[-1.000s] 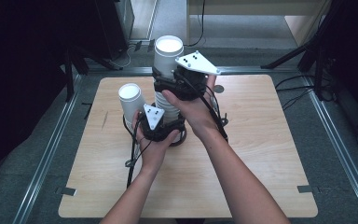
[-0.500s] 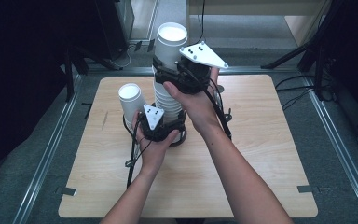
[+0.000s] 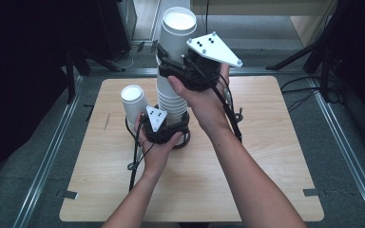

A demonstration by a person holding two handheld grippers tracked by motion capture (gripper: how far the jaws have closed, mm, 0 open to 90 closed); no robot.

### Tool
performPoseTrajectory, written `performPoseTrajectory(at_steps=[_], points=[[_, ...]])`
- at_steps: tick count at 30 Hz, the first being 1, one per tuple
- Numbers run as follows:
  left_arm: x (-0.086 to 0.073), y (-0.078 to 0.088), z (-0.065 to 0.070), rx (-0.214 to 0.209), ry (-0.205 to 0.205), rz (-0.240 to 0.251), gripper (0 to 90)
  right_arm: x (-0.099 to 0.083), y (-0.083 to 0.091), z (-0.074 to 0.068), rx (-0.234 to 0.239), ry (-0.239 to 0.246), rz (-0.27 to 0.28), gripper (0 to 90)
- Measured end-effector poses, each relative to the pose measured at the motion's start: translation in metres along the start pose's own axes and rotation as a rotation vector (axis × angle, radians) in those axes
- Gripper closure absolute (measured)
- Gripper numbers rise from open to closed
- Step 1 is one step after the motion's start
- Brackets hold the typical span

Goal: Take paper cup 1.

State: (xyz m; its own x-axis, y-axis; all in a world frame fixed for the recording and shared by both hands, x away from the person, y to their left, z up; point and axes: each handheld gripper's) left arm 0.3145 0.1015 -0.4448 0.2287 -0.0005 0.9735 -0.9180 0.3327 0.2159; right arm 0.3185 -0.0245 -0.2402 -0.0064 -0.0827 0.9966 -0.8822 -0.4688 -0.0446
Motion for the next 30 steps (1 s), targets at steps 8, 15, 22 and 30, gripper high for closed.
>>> performPoseTrajectory(at_steps=[8,15,22,30], points=[[0.0,0.0,0.0,0.003,0.006,0.0,4.4,0.016,0.02,0.004,0.004,-0.03,0.027,20.5],[0.001,0.001,0.0,0.0,0.004,-0.002,4.5,0.023,0.044,0.012,-0.006,0.007,0.07,20.5],[-0.001,0.006,-0.001,-0.007,0.003,0.003,4.4,0.011,0.066,0.038,-0.039,0.005,0.069,20.6],[-0.004,0.019,0.0,-0.058,0.011,0.008,2.2,-0.019,0.086,0.065,-0.094,0.018,0.04,20.5]])
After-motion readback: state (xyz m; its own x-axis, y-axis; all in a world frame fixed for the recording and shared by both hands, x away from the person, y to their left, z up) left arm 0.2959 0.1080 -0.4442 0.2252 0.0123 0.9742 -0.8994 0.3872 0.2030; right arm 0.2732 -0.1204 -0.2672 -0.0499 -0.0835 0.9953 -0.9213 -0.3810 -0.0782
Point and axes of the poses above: each handheld gripper's, and its own axes: y roughly backward along the jaws, x roughly out of its top, z roughly to its right, and after that the axes turned 4 degrees about -x, right-handed
